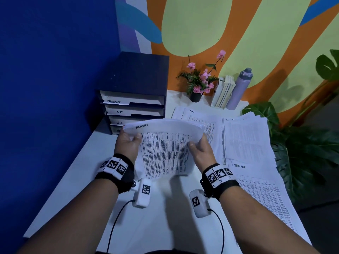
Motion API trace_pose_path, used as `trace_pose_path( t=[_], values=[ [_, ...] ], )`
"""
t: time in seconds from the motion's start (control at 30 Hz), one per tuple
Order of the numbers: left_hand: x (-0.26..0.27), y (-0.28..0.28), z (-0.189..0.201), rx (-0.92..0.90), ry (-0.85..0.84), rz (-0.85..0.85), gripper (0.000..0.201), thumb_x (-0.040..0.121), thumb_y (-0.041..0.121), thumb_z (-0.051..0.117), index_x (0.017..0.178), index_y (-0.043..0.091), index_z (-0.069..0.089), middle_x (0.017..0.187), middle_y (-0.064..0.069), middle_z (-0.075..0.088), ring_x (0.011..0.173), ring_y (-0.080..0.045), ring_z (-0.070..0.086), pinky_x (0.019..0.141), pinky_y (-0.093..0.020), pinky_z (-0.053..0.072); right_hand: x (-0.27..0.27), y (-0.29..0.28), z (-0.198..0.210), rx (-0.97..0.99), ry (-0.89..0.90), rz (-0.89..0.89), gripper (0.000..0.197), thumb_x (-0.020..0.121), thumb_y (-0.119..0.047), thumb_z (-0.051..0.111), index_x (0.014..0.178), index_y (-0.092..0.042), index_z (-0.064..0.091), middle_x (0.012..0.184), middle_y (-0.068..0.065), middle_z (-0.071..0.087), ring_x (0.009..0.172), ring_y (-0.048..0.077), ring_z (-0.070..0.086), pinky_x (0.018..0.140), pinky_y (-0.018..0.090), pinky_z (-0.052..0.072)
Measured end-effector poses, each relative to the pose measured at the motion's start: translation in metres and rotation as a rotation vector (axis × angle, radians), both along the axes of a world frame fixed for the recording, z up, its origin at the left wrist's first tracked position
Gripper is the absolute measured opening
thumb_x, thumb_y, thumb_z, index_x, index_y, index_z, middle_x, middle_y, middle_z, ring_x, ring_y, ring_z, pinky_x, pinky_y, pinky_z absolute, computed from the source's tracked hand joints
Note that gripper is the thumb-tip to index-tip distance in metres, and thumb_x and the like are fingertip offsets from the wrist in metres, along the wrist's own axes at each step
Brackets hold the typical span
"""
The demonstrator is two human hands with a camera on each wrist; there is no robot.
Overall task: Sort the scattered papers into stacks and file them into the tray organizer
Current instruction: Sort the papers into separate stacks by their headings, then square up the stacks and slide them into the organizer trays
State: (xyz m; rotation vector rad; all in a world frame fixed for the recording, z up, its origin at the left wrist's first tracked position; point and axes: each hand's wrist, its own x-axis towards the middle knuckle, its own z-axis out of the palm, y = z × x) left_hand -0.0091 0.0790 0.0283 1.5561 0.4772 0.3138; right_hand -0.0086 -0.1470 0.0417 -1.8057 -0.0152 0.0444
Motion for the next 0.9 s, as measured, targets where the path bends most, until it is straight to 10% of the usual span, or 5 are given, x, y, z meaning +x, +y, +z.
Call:
trace_pose_path(
  t=[0.33,0.57,0.73,0.9],
  values=[
    [-0.049,0.043,-0.064,0.07,0.494,-0.281,0.03,0.089,0.017,0.062,0.117,0.014,0.051,0.111,-0.008,0.065,0.101,-0.026,0.061,0.095,-0.039,0.049,0.035,0.045,-0.05,-0.109,0.346,-0.207,0.014,0.081,0.002,0.055,0.075,-0.009,0.053,0.07,0.017,0.058,0.063,0.026,0.06,0.059,0.042,0.055],
    [-0.08,0.087,-0.09,0.033,0.639,-0.413,0.048,0.083,0.01,0.066,0.128,0.012,0.048,0.112,-0.004,0.066,0.104,-0.024,0.063,0.098,-0.045,0.048,0.056,0.085,-0.075,-0.325,0.484,-0.081,0.02,0.087,-0.001,0.053,0.071,-0.013,0.049,0.073,0.004,0.056,0.074,0.021,0.055,0.062,0.022,0.043],
    [-0.085,0.116,-0.09,0.139,0.683,-0.454,0.054,0.091,0.012,0.058,0.139,0.022,0.036,0.132,0.004,0.054,0.12,-0.017,0.052,0.107,-0.037,0.039,0.069,0.121,-0.094,-0.342,0.492,0.006,0.004,0.088,-0.01,0.054,0.084,-0.011,0.054,0.082,0.007,0.059,0.08,0.021,0.055,0.067,0.024,0.041],
    [-0.056,0.135,-0.086,0.211,0.702,-0.429,0.047,0.093,0.01,0.055,0.136,0.021,0.04,0.117,0.005,0.057,0.108,-0.015,0.056,0.095,-0.027,0.044,0.076,0.138,-0.115,-0.358,0.538,0.079,0.011,0.091,-0.021,0.05,0.088,-0.012,0.057,0.088,0.009,0.065,0.084,0.025,0.061,0.072,0.029,0.048]
  ],
)
